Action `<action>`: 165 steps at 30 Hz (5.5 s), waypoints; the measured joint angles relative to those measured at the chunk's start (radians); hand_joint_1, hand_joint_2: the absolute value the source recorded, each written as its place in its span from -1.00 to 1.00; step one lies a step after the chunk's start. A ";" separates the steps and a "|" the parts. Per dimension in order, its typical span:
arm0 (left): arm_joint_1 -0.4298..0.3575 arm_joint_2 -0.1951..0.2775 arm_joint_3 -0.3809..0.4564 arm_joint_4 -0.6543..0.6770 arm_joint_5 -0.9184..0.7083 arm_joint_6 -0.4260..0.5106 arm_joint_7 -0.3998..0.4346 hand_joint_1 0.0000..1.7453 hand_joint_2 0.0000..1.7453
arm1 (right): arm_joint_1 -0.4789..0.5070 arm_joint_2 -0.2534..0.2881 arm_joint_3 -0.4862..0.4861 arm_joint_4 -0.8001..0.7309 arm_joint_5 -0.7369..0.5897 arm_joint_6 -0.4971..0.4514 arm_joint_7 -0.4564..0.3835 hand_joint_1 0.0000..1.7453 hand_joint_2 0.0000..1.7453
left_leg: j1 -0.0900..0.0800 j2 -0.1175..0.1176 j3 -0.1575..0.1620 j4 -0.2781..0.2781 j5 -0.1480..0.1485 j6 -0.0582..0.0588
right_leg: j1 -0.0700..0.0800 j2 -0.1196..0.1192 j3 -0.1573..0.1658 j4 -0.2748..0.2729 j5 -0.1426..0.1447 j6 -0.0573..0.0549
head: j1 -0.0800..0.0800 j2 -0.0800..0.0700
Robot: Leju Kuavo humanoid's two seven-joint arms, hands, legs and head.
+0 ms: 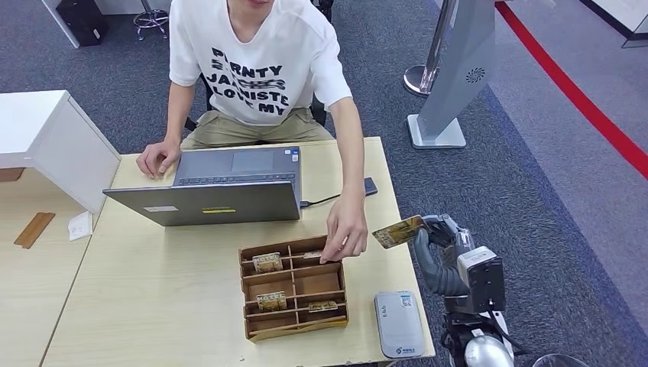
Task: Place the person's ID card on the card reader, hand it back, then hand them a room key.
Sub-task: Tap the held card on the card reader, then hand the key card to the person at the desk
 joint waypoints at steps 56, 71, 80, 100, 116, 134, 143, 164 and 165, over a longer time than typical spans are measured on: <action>-0.011 0.011 0.022 0.000 -0.056 -0.009 -0.007 -1.00 -1.00 | 0.004 -0.412 0.051 0.175 -0.028 0.447 0.146 1.00 1.00 | 0.000 0.001 0.000 0.000 -0.001 0.002 | 0.000 0.000 0.000 -0.001 0.000 0.000 | 0.000 0.000; -0.016 0.011 0.022 0.000 -0.056 -0.008 -0.005 -1.00 -1.00 | -0.064 -0.440 0.141 0.207 -0.019 0.460 0.148 1.00 1.00 | -0.001 0.001 0.000 0.000 -0.002 0.002 | 0.000 0.000 0.000 -0.001 0.000 0.001 | 0.000 0.000; -0.016 0.010 0.022 0.000 -0.057 -0.008 -0.005 -1.00 -1.00 | -0.083 -0.482 0.168 0.232 0.029 0.428 0.170 1.00 1.00 | -0.001 0.000 0.000 0.001 -0.002 0.002 | 0.000 0.000 0.000 -0.001 0.000 0.001 | 0.000 0.000; -0.017 0.007 0.022 0.000 -0.064 -0.009 -0.002 -1.00 -1.00 | -0.119 -0.486 0.241 0.279 0.047 0.434 0.177 1.00 1.00 | -0.001 0.000 0.000 0.001 -0.002 0.002 | 0.000 0.000 0.000 -0.001 0.000 0.001 | 0.000 0.000; -0.017 0.005 0.022 0.000 -0.066 -0.010 -0.002 -1.00 -1.00 | -0.165 -0.485 0.304 0.302 0.058 0.429 0.180 1.00 1.00 | -0.001 0.000 0.000 0.001 -0.001 0.002 | 0.000 0.000 0.000 -0.001 0.000 0.001 | 0.000 0.000; -0.016 0.005 0.022 0.000 -0.068 -0.009 -0.002 -1.00 -1.00 | -0.166 -0.507 0.315 0.301 0.098 0.392 0.200 1.00 1.00 | -0.001 0.000 0.000 0.001 -0.002 0.002 | 0.000 0.000 0.000 -0.001 0.000 0.001 | 0.000 0.000; -0.016 0.006 0.022 0.000 -0.071 -0.009 -0.001 -1.00 -1.00 | -0.167 -0.510 0.315 0.301 0.108 0.390 0.202 1.00 1.00 | -0.001 0.000 0.000 0.001 -0.002 0.002 | 0.000 0.000 0.000 -0.001 0.000 0.001 | 0.000 0.000; -0.016 0.006 0.022 0.000 -0.069 -0.010 -0.001 -1.00 -1.00 | -0.167 -0.511 0.315 0.301 0.111 0.390 0.204 1.00 1.00 | -0.001 0.000 0.000 0.001 -0.002 0.003 | -0.001 0.000 0.000 -0.001 0.000 0.001 | 0.000 0.000; -0.016 0.006 0.022 0.000 -0.069 -0.010 -0.001 -1.00 -1.00 | -0.167 -0.511 0.315 0.301 0.111 0.390 0.204 1.00 1.00 | -0.001 0.000 0.000 0.001 -0.002 0.003 | -0.001 0.000 0.000 -0.001 0.000 0.001 | 0.000 0.000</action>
